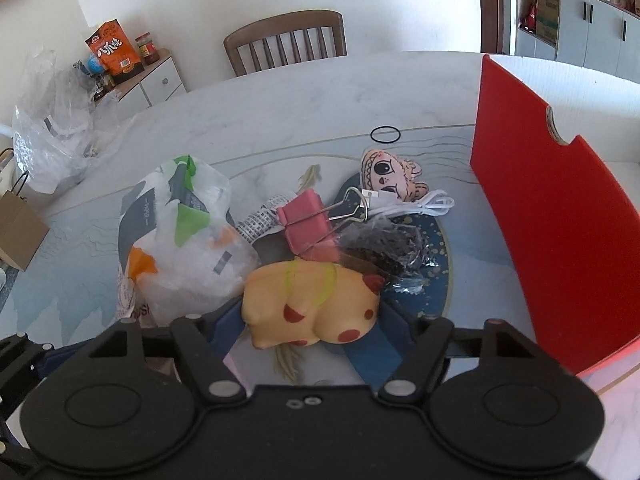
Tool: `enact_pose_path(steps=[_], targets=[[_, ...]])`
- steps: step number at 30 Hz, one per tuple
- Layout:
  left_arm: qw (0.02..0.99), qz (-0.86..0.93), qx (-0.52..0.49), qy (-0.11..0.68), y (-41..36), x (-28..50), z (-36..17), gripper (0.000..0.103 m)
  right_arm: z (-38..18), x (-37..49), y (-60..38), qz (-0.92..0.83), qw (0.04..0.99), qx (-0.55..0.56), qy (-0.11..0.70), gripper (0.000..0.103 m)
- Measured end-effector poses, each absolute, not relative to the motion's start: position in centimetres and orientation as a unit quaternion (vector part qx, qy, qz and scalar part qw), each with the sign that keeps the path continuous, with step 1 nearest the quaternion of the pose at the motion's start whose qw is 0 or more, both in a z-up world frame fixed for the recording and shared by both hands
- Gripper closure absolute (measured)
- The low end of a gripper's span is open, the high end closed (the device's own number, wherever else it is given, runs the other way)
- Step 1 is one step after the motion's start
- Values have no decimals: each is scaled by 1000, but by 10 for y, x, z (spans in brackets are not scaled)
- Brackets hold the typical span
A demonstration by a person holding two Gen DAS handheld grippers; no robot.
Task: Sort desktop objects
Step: 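Grasp the silver foil snack bag with the left tool while the right tool grasps the yellow pig toy, then carry the foil bag and pig toy over the red box with both tools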
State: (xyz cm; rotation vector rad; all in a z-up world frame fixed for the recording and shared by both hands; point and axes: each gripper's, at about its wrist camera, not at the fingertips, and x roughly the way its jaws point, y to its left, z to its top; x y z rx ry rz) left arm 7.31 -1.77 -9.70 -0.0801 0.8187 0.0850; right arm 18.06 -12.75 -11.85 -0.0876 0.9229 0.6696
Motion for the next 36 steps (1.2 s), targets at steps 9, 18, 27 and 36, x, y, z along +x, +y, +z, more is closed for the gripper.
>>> enact_pose_path(steps=[9,18,27,36], targets=[[915,29,-65,397,-11,61,-88,42,-106,171,-140,319,842,-38,433,34],[916,25,-73,394,-7,49,-78,52,-81,149,-167,312,849,-32,425,34],[926,9,-60,374,-12,40,-66,67,-59,133,-190,307,862,-18,403,34],[932,10,-58,359,-16,42,-56,93,-54,135,-207,309,862,-6,402,34]])
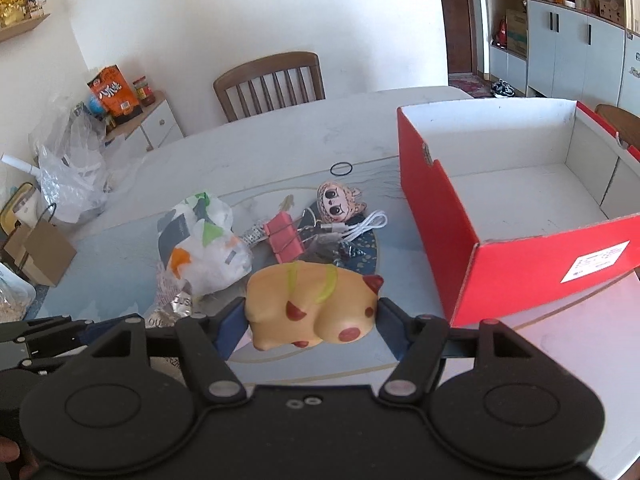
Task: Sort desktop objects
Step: 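Carry the foil bag and pig toy over the red box with both tools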
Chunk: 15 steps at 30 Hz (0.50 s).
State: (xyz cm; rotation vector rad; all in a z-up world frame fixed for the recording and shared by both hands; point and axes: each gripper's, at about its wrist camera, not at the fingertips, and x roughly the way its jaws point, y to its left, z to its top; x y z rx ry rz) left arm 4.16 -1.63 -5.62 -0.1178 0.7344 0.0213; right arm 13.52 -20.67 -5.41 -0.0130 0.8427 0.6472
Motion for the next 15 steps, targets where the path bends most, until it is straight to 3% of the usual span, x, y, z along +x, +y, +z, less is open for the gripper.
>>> enact_pose_path(steps=[15], targets=[[947,9,-88,310,-34,61,-7,94,-24,168,-252,310,873,14,375,34]])
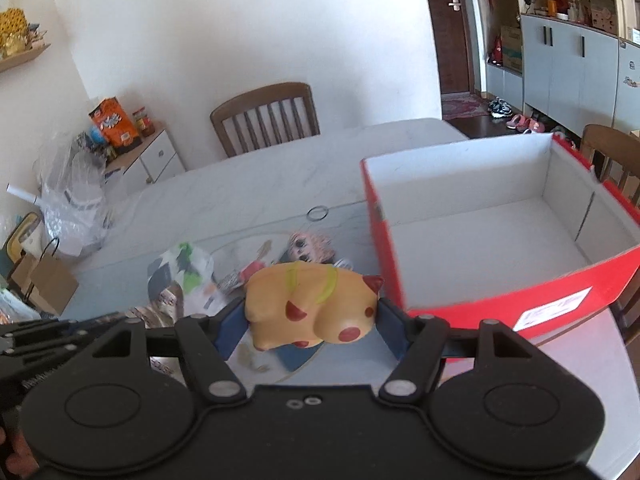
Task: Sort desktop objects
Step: 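Carry the foil bag and pig toy over the red box with both tools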
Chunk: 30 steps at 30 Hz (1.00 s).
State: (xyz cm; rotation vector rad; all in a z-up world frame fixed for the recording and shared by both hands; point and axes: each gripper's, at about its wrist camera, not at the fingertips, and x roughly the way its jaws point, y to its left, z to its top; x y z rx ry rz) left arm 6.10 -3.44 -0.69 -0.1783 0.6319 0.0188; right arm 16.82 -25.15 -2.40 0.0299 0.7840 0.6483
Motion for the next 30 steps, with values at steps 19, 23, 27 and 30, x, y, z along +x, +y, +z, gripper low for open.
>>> enact_pose_path(steps=[19,23,27,30], targets=[[963,-66,-60,256,-141,157,40,94,-17,234,-323,283,890,1,357,34],[961,-84,-47,258,-167,181,39,94,-21,251,-338,278,890,-11,360,34],[960,-100,-31,260,-191,201,38,94,-25,263,-349,272,891,-24,361,34],[956,-108,-19,270,-203,217,33,94,-29,272,-355,271,891,-34,363,34]])
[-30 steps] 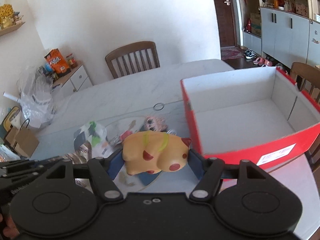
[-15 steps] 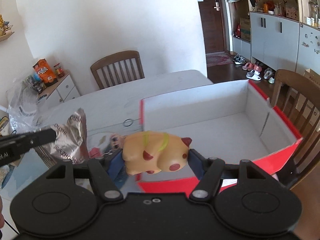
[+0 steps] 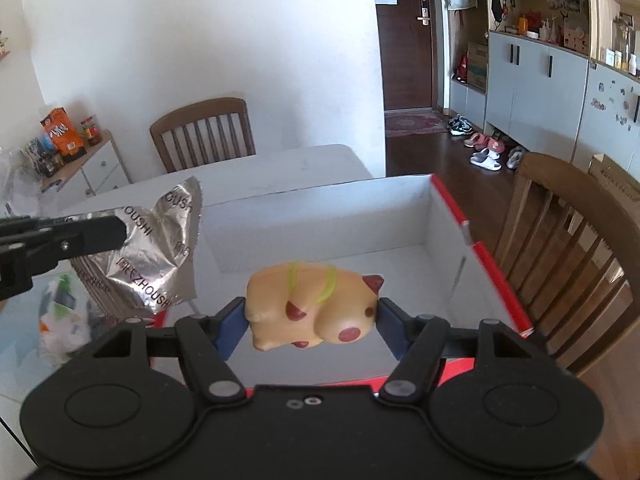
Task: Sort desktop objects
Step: 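Carry the foil bag and pig toy over the red box with both tools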
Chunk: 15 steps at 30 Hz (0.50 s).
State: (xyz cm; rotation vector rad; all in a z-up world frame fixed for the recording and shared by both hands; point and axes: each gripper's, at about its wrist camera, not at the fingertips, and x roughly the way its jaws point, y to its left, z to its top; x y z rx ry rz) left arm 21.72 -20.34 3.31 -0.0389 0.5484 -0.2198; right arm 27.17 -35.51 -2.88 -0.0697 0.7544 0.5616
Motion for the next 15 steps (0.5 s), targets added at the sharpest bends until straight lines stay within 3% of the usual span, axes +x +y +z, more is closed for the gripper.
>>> enact_pose_path(steps=[15], targets=[[923,-128,8,363,-220,289,-17,94,-75,322,-355,277,853,-98,432,34]])
